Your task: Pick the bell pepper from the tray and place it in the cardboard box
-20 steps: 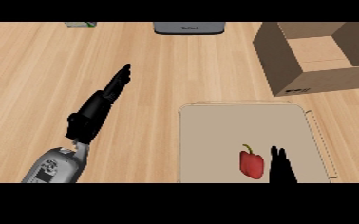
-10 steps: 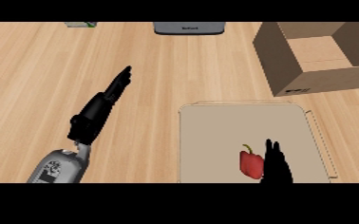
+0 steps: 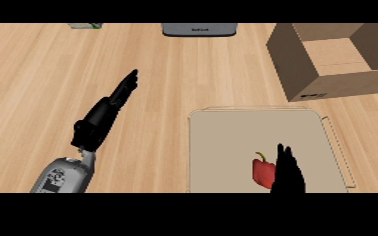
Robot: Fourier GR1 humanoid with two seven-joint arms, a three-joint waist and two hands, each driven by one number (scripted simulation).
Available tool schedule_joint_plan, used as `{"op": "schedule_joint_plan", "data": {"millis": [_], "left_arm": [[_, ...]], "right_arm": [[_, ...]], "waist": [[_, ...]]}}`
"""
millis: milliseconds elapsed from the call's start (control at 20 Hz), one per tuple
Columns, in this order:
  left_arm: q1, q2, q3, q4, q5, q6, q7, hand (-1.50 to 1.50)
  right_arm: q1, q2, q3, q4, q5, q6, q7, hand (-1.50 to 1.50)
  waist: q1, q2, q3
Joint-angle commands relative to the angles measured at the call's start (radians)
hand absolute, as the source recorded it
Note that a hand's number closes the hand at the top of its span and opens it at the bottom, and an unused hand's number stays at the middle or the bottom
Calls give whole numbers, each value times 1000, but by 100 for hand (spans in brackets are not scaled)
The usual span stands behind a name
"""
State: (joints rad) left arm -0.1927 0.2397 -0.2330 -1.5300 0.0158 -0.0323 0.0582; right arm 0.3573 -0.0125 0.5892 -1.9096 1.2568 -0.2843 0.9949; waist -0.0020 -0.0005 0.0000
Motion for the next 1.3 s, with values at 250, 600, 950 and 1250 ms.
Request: {"op": "schedule_joint_plan", "data": {"millis": [250, 600, 950, 1250], "left_arm": [[18, -71, 10, -4, -65, 6, 12, 0], [27, -38, 83, -33, -37, -81, 8, 0], [-71, -71, 106, 56, -72, -85, 30, 0], [-38, -115, 75, 5, -106, -64, 49, 0]], "right_arm": [[-106, 12, -12, 113, -65, 17, 82, -150], [-48, 12, -11, 227, -72, -116, -14, -150], [-127, -4, -114, 269, -104, -49, -4, -150], [-208, 12, -105, 389, -140, -70, -27, 150]], "waist": [[2, 0, 0], [2, 0, 0], [-2, 1, 0], [3, 1, 0]]}}
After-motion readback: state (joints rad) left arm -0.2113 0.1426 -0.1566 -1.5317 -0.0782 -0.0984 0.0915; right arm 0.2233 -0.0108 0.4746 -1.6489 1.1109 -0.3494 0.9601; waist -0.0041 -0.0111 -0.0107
